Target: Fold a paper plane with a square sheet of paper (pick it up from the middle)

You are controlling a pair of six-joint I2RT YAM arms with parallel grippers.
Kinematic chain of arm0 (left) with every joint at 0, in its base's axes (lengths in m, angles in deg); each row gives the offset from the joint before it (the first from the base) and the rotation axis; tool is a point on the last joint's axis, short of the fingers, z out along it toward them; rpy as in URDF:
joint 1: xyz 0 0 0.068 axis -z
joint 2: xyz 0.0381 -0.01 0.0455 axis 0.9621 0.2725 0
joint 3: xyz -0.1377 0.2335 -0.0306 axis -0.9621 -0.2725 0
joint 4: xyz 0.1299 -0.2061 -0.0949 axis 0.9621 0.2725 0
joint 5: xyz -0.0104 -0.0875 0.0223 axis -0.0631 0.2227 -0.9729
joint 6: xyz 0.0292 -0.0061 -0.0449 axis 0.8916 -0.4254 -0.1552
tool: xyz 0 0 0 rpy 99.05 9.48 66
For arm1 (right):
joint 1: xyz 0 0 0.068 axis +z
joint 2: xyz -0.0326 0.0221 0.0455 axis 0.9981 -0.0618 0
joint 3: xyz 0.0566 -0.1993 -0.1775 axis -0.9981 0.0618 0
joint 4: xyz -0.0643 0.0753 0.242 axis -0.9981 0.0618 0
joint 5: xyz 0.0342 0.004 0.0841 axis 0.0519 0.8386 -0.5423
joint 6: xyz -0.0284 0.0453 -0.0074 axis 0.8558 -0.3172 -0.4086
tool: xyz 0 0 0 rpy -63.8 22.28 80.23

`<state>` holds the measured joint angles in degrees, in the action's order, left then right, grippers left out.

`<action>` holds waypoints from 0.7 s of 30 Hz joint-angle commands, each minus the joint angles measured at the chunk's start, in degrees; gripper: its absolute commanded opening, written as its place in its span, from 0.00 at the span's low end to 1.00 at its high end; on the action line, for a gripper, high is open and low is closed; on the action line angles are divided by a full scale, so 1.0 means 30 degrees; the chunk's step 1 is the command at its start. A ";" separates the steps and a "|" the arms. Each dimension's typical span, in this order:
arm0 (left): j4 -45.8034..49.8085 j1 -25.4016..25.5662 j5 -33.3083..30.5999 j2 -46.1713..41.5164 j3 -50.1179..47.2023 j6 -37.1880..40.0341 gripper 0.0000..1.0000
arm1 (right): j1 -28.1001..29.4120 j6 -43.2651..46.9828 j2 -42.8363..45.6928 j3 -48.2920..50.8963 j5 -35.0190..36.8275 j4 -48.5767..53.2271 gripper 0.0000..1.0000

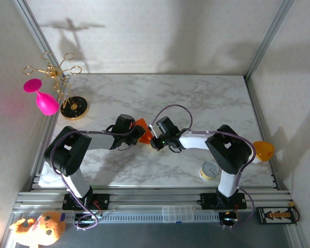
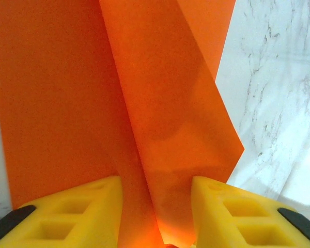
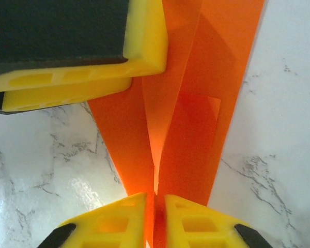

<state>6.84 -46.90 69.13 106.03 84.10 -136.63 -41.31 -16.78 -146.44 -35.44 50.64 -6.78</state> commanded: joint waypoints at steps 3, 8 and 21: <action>0.3205 0.0129 -0.1226 0.1373 -0.0487 0.0209 0.40 | -0.0049 0.0242 -0.0240 -0.0222 0.0695 -0.0216 0.20; 0.3367 0.0118 -0.1278 0.1402 -0.0414 0.0277 0.40 | -0.0050 0.0354 -0.0359 -0.0359 0.0859 -0.0167 0.21; 0.3686 0.0119 -0.1221 0.1355 -0.0267 0.0370 0.40 | -0.0066 0.0559 -0.0547 -0.0456 0.0989 0.0164 0.19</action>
<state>8.46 -46.90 69.09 106.09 84.99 -136.59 -41.33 -15.92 -147.03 -35.70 52.34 -6.76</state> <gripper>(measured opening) 0.403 0.184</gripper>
